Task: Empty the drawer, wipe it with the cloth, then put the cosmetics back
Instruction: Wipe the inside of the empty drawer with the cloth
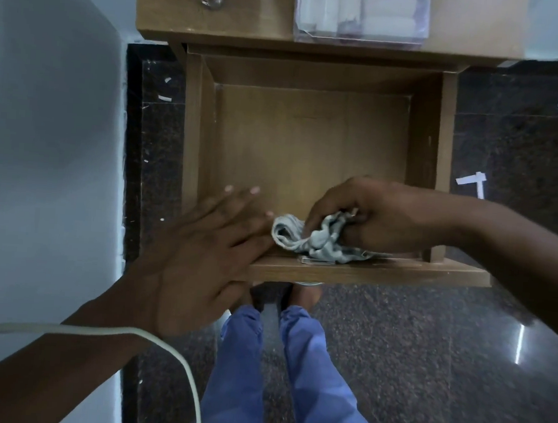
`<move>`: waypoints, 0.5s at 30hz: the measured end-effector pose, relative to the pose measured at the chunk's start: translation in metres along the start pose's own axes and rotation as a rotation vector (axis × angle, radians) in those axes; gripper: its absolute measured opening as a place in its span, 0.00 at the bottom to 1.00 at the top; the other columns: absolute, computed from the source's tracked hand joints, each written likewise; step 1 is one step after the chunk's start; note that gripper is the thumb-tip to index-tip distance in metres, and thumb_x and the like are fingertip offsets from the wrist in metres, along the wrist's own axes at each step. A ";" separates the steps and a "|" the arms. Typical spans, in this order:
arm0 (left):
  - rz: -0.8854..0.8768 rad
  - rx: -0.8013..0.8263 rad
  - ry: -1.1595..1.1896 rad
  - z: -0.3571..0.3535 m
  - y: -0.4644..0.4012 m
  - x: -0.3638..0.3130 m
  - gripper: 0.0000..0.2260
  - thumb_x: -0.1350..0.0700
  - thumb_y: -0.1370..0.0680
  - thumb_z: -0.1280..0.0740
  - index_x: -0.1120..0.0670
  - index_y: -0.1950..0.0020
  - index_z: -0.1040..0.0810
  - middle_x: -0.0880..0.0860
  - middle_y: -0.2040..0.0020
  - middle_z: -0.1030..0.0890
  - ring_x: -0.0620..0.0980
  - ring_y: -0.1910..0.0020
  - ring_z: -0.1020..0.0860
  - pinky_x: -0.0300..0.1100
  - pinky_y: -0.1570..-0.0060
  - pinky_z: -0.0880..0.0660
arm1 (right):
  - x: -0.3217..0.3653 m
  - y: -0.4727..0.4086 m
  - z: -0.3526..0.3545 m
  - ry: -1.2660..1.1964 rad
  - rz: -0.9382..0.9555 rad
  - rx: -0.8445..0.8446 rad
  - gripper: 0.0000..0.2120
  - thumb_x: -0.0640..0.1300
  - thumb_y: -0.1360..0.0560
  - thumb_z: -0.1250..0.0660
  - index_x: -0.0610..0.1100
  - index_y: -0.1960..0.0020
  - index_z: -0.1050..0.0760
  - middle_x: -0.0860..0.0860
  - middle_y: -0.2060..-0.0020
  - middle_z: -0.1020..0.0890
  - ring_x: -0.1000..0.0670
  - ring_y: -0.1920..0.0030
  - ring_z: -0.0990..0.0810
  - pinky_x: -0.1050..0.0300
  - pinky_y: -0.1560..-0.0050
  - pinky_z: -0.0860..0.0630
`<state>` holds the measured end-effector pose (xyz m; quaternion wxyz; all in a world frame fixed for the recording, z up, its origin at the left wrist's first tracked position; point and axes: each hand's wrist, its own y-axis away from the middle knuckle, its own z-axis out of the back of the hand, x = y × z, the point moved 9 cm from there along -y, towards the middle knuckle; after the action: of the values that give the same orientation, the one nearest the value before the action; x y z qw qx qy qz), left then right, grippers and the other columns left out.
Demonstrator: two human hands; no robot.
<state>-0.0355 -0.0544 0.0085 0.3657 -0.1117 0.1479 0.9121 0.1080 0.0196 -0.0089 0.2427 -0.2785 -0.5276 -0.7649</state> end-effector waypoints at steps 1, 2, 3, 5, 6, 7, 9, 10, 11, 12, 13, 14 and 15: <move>-0.012 0.001 0.029 -0.002 -0.001 -0.003 0.26 0.46 0.25 0.36 0.53 0.28 0.24 0.55 0.27 0.23 0.61 0.24 0.29 0.58 0.26 0.31 | 0.001 0.003 0.000 0.016 0.000 -0.005 0.24 0.32 0.25 0.33 0.57 0.41 0.17 0.61 0.43 0.16 0.61 0.43 0.19 0.54 0.42 0.19; -0.012 0.000 0.065 -0.003 -0.003 -0.005 0.27 0.47 0.26 0.37 0.53 0.28 0.26 0.54 0.30 0.20 0.60 0.30 0.23 0.56 0.33 0.24 | 0.000 0.007 0.001 0.053 -0.007 -0.004 0.24 0.31 0.26 0.33 0.58 0.41 0.17 0.61 0.43 0.17 0.60 0.42 0.19 0.53 0.41 0.19; -0.006 -0.004 0.103 -0.003 -0.006 -0.007 0.27 0.47 0.26 0.38 0.52 0.28 0.27 0.53 0.34 0.18 0.58 0.37 0.18 0.54 0.41 0.19 | -0.004 0.013 0.004 0.105 -0.023 0.012 0.25 0.31 0.26 0.33 0.58 0.41 0.17 0.60 0.42 0.17 0.59 0.42 0.20 0.53 0.41 0.18; 0.002 -0.016 0.167 -0.002 -0.015 -0.015 0.25 0.48 0.25 0.39 0.52 0.28 0.28 0.52 0.38 0.16 0.54 0.47 0.14 0.50 0.55 0.16 | -0.014 0.028 0.009 0.213 -0.090 0.083 0.25 0.32 0.26 0.33 0.59 0.40 0.18 0.59 0.39 0.18 0.56 0.40 0.21 0.51 0.40 0.19; -0.002 -0.023 0.199 -0.001 -0.021 -0.022 0.25 0.48 0.25 0.39 0.52 0.28 0.27 0.52 0.38 0.16 0.54 0.48 0.14 0.50 0.57 0.16 | -0.017 0.035 0.012 0.245 -0.117 0.115 0.25 0.32 0.25 0.33 0.59 0.39 0.19 0.58 0.38 0.19 0.56 0.39 0.21 0.51 0.39 0.19; -0.009 -0.030 0.225 -0.001 -0.028 -0.028 0.25 0.48 0.24 0.39 0.52 0.27 0.28 0.52 0.38 0.17 0.55 0.49 0.15 0.50 0.58 0.16 | -0.018 0.041 0.013 0.261 -0.130 0.135 0.24 0.33 0.24 0.33 0.59 0.39 0.19 0.58 0.38 0.19 0.56 0.39 0.21 0.51 0.39 0.19; -0.029 -0.050 0.239 -0.002 -0.040 -0.040 0.24 0.49 0.24 0.39 0.53 0.28 0.30 0.54 0.40 0.16 0.57 0.50 0.15 0.51 0.60 0.17 | -0.013 0.045 0.012 0.286 -0.120 0.129 0.23 0.34 0.24 0.32 0.58 0.38 0.19 0.58 0.39 0.18 0.55 0.40 0.20 0.50 0.41 0.18; -0.041 -0.061 0.238 -0.003 -0.044 -0.044 0.23 0.49 0.24 0.39 0.54 0.29 0.31 0.56 0.41 0.16 0.59 0.52 0.15 0.52 0.61 0.17 | -0.009 0.043 0.010 0.298 -0.106 0.102 0.22 0.34 0.24 0.32 0.57 0.38 0.19 0.57 0.41 0.18 0.54 0.42 0.19 0.50 0.42 0.18; -0.051 -0.069 0.250 -0.003 -0.047 -0.047 0.23 0.51 0.24 0.37 0.54 0.30 0.32 0.57 0.43 0.16 0.60 0.53 0.15 0.53 0.63 0.17 | -0.004 0.041 0.007 0.297 -0.086 0.066 0.21 0.35 0.25 0.32 0.57 0.40 0.18 0.56 0.43 0.17 0.53 0.44 0.18 0.48 0.45 0.17; -0.056 -0.082 0.281 -0.003 -0.048 -0.047 0.23 0.52 0.25 0.36 0.54 0.31 0.32 0.58 0.44 0.15 0.61 0.53 0.15 0.54 0.63 0.17 | 0.000 0.038 0.005 0.290 -0.064 0.033 0.20 0.35 0.26 0.32 0.56 0.41 0.18 0.56 0.45 0.17 0.52 0.46 0.18 0.47 0.47 0.17; -0.066 -0.109 0.301 -0.002 -0.048 -0.047 0.23 0.52 0.26 0.35 0.55 0.31 0.32 0.58 0.45 0.15 0.61 0.53 0.14 0.55 0.63 0.17 | 0.001 0.037 0.003 0.287 -0.053 0.014 0.19 0.35 0.26 0.32 0.56 0.42 0.18 0.55 0.47 0.17 0.52 0.48 0.18 0.46 0.49 0.17; -0.078 -0.151 0.291 -0.001 -0.047 -0.047 0.24 0.52 0.26 0.34 0.56 0.32 0.32 0.59 0.45 0.15 0.61 0.52 0.14 0.55 0.62 0.16 | 0.002 0.037 0.002 0.301 -0.056 0.016 0.20 0.35 0.26 0.32 0.56 0.42 0.18 0.55 0.47 0.17 0.51 0.48 0.18 0.46 0.49 0.17; -0.092 -0.181 0.253 -0.001 -0.045 -0.047 0.26 0.51 0.27 0.33 0.57 0.31 0.32 0.61 0.43 0.15 0.61 0.50 0.13 0.56 0.60 0.15 | 0.000 0.038 0.002 0.350 -0.076 0.047 0.20 0.36 0.26 0.32 0.56 0.40 0.19 0.55 0.45 0.17 0.51 0.47 0.18 0.47 0.48 0.17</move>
<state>0.0290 -0.0539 0.0137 0.3740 -0.2647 0.1046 0.8827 0.1337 0.0089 0.0168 0.3082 -0.1154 -0.5052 -0.7978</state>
